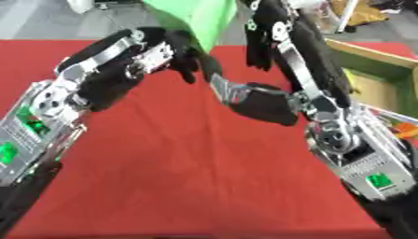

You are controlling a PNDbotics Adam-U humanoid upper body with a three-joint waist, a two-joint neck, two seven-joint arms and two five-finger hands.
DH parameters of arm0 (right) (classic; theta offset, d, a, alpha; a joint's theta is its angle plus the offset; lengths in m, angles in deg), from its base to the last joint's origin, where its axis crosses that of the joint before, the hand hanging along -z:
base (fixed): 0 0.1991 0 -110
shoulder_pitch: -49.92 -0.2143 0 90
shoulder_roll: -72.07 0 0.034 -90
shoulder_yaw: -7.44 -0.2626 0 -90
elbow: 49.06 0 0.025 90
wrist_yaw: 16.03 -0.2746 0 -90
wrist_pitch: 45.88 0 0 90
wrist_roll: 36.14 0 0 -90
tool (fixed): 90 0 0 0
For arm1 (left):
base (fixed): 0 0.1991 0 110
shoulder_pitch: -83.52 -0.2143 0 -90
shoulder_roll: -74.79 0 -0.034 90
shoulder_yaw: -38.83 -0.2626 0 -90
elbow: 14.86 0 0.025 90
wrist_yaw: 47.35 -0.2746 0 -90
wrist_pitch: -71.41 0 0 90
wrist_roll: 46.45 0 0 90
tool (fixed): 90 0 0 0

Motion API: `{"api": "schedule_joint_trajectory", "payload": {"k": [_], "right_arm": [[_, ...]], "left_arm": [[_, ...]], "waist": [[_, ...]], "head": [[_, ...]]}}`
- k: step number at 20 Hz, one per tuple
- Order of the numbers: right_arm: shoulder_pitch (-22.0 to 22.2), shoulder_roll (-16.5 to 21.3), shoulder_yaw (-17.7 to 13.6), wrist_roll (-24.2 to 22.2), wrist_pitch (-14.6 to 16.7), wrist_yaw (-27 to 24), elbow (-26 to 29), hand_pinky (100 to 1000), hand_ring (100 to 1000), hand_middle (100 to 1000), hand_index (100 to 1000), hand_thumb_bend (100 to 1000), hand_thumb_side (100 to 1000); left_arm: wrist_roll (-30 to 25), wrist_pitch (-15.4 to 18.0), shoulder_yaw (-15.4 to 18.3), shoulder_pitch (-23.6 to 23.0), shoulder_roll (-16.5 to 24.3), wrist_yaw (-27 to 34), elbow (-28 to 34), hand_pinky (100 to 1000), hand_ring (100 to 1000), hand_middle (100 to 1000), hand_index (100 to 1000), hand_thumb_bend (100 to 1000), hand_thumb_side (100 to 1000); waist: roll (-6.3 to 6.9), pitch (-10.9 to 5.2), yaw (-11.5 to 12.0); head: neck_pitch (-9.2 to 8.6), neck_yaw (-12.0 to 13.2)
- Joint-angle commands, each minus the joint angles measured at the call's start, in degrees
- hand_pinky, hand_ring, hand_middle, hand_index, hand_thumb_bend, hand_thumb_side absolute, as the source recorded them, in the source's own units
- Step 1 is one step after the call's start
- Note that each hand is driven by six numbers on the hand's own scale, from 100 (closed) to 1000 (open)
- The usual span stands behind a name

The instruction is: Pick up the objects with one hand, pass them to the other hand, and then place them into the box on the other side of the table.

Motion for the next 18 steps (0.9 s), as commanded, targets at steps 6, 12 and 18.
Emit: {"api": "schedule_joint_trajectory", "payload": {"k": [6,12,18], "right_arm": [[-0.78,0.36,0.73,-5.66,2.13,0.23,0.15,198,346,189,898,239,435],[-0.88,0.37,0.61,-5.95,2.08,0.5,0.15,196,344,187,882,239,434],[-1.01,0.19,0.68,-5.46,1.36,1.44,0.15,194,342,185,862,248,430]], "left_arm": [[0.3,0.37,0.15,1.54,0.29,0.48,1.54,820,575,552,693,170,723],[-0.12,0.57,0.16,1.58,0.27,0.24,1.54,821,577,555,696,169,714],[-0.38,0.81,0.13,1.73,0.19,0.17,1.54,822,578,555,696,166,712]], "waist": [[-0.29,-0.59,0.1],[-0.34,-0.67,0.16],[-0.32,-0.69,0.19]], "head": [[0.31,-0.05],[0.31,-0.03],[0.31,-0.07]]}}
